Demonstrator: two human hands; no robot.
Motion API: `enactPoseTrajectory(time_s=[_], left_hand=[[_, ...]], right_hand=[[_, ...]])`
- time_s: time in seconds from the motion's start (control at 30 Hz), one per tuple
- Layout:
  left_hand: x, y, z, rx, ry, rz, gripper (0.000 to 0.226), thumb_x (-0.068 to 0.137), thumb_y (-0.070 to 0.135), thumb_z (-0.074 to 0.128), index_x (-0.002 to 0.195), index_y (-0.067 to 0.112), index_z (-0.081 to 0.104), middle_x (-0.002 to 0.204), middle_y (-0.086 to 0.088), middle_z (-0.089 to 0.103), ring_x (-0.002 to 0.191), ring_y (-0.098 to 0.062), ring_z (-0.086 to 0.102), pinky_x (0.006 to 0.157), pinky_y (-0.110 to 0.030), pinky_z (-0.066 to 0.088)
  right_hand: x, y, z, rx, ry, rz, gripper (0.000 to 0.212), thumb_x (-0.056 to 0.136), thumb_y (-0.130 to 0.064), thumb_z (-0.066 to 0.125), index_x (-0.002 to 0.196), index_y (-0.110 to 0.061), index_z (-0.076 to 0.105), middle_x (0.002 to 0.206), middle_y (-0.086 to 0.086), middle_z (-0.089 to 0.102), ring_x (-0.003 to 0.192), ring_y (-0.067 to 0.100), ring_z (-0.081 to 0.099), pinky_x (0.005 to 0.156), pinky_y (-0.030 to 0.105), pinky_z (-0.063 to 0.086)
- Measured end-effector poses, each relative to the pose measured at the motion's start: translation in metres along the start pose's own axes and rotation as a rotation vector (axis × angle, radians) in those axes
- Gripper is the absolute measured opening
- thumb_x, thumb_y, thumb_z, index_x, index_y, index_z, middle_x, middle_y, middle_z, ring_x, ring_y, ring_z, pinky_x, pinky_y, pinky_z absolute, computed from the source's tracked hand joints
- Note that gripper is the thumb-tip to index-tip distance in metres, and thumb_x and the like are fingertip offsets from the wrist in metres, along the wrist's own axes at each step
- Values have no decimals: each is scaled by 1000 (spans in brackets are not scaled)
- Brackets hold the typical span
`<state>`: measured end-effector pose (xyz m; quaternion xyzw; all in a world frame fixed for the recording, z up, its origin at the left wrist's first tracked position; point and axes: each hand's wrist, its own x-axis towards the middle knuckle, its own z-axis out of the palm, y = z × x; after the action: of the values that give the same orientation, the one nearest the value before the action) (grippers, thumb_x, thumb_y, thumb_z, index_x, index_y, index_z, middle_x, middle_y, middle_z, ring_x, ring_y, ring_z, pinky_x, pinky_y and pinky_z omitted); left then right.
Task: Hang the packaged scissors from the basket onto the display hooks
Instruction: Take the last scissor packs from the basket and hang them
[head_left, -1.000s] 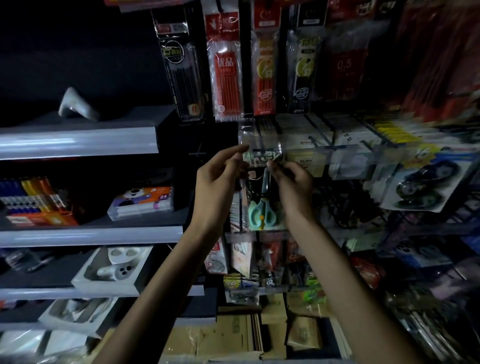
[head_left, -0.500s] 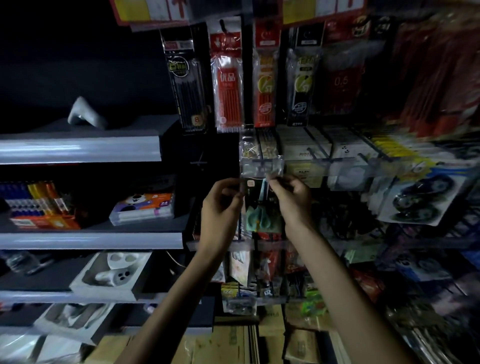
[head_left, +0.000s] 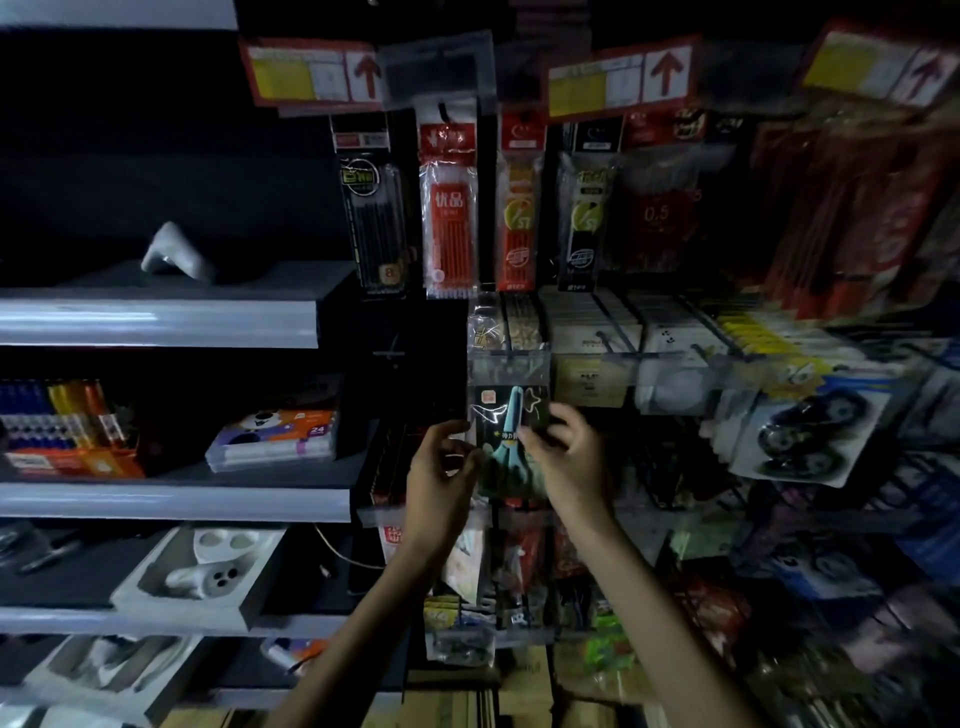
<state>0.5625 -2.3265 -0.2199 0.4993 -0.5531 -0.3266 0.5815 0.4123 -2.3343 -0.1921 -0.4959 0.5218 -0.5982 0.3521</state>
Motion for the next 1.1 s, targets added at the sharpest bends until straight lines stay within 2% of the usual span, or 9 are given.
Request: enactPoseTrajectory(time_s=[0.13, 0.23, 0.33, 0.4, 0.47, 0.57, 0.77, 0.9, 1.1], left_hand=[[-6, -2, 5, -65, 15, 13, 30, 98, 8, 70, 115, 30, 62, 101, 3, 72, 95, -16, 71, 74, -22, 55], [-14, -2, 7, -127, 5, 7, 31, 100, 5, 65, 120, 29, 62, 113, -1, 71, 107, -16, 69, 83, -21, 56], [-19, -6, 7, -186, -14, -10, 34, 102, 11, 64, 133, 25, 62, 125, 2, 70, 117, -13, 67, 92, -26, 58], [-18, -11, 7, -186, -15, -11, 36, 103, 17, 65, 138, 29, 61, 132, 6, 68, 123, -13, 65, 98, -33, 58], [-15, -14, 7, -165, -20, -7, 39, 103, 28, 64, 141, 33, 59, 138, 9, 65, 127, -13, 63, 104, -40, 56], [-11, -15, 8, -137, -7, 2, 54, 94, 48, 61, 146, 35, 56, 143, 11, 60, 130, -12, 61, 108, -47, 54], [6, -17, 15, -90, 16, 40, 49, 96, 30, 62, 143, 43, 53, 144, 9, 56, 131, -8, 58, 111, -42, 51], [21, -19, 20, -25, 46, 49, 52, 99, 1, 59, 145, 23, 58, 141, 3, 55, 127, -2, 57, 112, -39, 51], [22, -34, 23, -53, 94, 25, 45, 100, 5, 63, 139, 27, 61, 132, 4, 66, 119, -13, 66, 102, -46, 57]], right_hand=[[-27, 23, 5, -82, 56, -90, 53, 94, -18, 71, 139, -35, 48, 126, 0, 59, 109, -2, 58, 86, 13, 50], [-42, 33, 9, -158, 42, -115, 71, 96, -22, 67, 150, -51, 30, 150, -7, 49, 134, 8, 50, 107, 36, 49], [-51, 30, 11, -170, -27, -111, 86, 99, -14, 63, 157, -53, 13, 164, -10, 32, 128, -3, 52, 100, 28, 53], [-54, 31, 12, -183, -62, -100, 85, 99, -9, 61, 162, -37, 10, 165, -11, 23, 109, -22, 51, 85, 6, 50], [-53, 32, 14, -214, -80, -105, 88, 99, -10, 62, 162, -35, 6, 166, -11, 18, 123, -22, 40, 82, -7, 36], [-42, 31, 21, -270, -70, -114, 94, 99, -15, 63, 156, -55, -1, 169, -8, 20, 141, 7, 42, 87, 6, 45], [-17, 23, 29, -491, 89, -113, 84, 98, -20, 63, 162, -38, 12, 163, 1, 19, 144, 21, 33, 104, 29, 43], [-4, 29, 41, -487, 105, -137, 81, 99, -15, 61, 163, -32, 14, 151, -1, 24, 132, 16, 40, 104, 25, 42], [3, 37, 41, -550, 151, -134, 72, 101, -24, 60, 162, -29, 22, 155, 8, 33, 133, 24, 48, 103, 32, 48]])
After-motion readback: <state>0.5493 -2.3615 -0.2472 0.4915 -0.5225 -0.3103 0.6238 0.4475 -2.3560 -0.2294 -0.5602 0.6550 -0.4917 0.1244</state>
